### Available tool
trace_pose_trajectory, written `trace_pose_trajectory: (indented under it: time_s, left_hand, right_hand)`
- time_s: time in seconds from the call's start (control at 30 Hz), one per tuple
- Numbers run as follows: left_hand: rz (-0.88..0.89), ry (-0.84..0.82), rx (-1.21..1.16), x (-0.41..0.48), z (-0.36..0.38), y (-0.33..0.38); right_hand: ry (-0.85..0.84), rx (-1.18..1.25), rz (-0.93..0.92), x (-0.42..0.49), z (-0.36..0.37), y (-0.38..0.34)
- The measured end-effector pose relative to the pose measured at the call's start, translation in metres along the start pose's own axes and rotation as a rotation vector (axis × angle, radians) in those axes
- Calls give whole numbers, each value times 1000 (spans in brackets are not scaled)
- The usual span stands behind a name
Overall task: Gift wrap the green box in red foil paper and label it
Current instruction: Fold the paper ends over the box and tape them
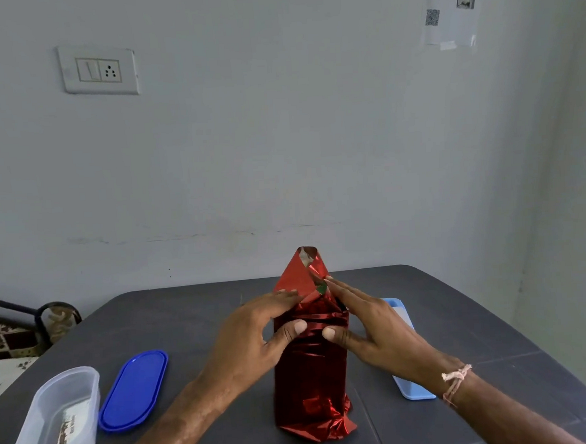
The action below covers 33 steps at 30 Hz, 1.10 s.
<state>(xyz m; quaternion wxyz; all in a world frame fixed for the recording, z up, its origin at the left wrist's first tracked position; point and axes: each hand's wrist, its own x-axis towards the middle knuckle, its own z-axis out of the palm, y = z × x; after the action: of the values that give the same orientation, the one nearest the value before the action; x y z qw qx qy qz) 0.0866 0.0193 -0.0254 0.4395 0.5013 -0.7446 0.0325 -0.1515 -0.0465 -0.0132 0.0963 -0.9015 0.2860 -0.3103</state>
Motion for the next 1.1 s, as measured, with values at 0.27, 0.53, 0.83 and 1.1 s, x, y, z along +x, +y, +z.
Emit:
trace_pose_trajectory:
  time_s: [0.27,0.53,0.83,1.1]
  left_hand:
    - [217,229,245,-7,-1,8]
    - [-99,-124,-91,61,-19,-4]
    - [22,-388,193,104,-14,-15]
    - [-99,-139,-126,90,-14,-16]
  right_hand:
    - [39,16,21,-6,9,1]
    - [54,32,31,-7,6,-1]
    - [48,75,39,-3,5,1]
    - [-71,-67,-6,3,2,-2]
